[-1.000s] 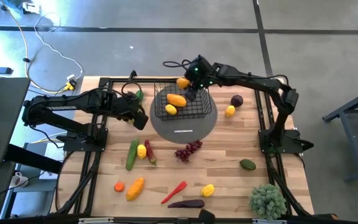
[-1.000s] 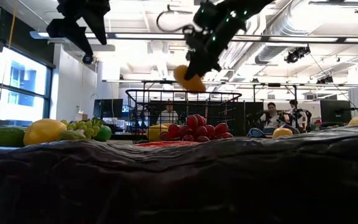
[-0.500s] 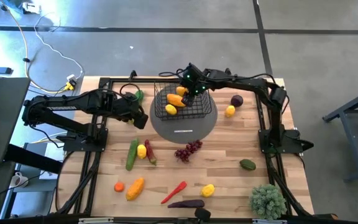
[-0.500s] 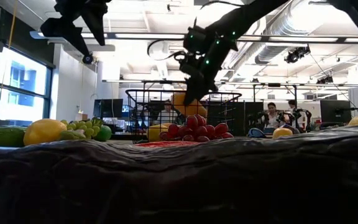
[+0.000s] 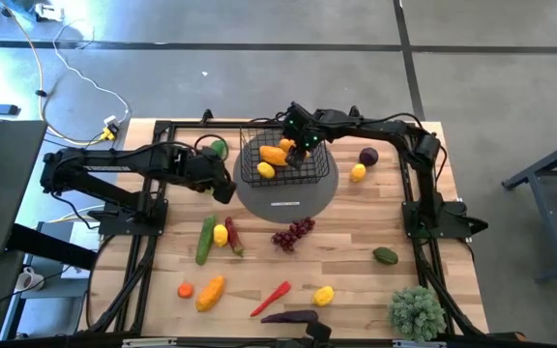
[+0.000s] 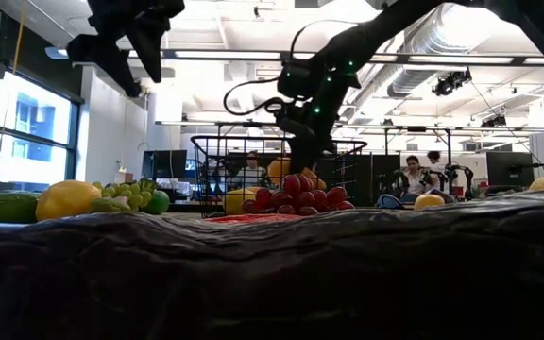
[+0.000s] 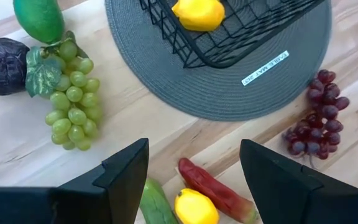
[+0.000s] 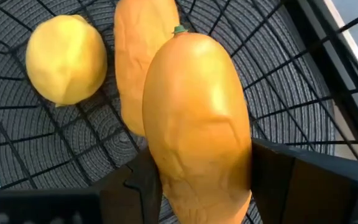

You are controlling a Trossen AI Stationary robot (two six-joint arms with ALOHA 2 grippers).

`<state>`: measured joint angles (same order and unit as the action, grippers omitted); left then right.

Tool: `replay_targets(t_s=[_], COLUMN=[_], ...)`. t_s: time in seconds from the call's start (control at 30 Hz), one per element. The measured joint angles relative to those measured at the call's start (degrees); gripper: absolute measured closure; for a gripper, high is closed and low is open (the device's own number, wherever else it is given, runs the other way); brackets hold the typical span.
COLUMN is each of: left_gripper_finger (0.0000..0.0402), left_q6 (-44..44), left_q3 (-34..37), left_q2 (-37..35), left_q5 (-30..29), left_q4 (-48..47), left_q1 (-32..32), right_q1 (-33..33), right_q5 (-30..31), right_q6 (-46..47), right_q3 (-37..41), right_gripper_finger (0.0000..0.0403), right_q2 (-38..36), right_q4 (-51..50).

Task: Build produce basket
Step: Put the top mango into the wire basket, then put the top lime into the wire basket

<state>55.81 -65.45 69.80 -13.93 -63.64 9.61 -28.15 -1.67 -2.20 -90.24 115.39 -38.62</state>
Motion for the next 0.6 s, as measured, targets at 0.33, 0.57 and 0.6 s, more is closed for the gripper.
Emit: replay_targets(t_s=[0.33,0.57,0.6], left_gripper_finger=[0.0158,0.0158,0.0158], left_q6=[-0.9,-0.5,-0.4], left_q3=[0.0,0.0,0.0], left_q2=[0.6,0.6,0.6], left_q5=[0.3,0.4,0.5], left_q4=[0.0,0.0,0.0], left_q1=[0.0,0.3,0.5], right_q1=[0.0,0.0,0.0], right_q5=[2.7,2.2,2.1], right_q6=[1.3,1.8,1.8], right_q3=[0.0,-0.3,-0.7], right_gripper_finger=[0.0140,0.0117,0.0117], right_q2=[0.0,-0.5,-0.5], right_q4=[0.3,-0.3,-0.3])
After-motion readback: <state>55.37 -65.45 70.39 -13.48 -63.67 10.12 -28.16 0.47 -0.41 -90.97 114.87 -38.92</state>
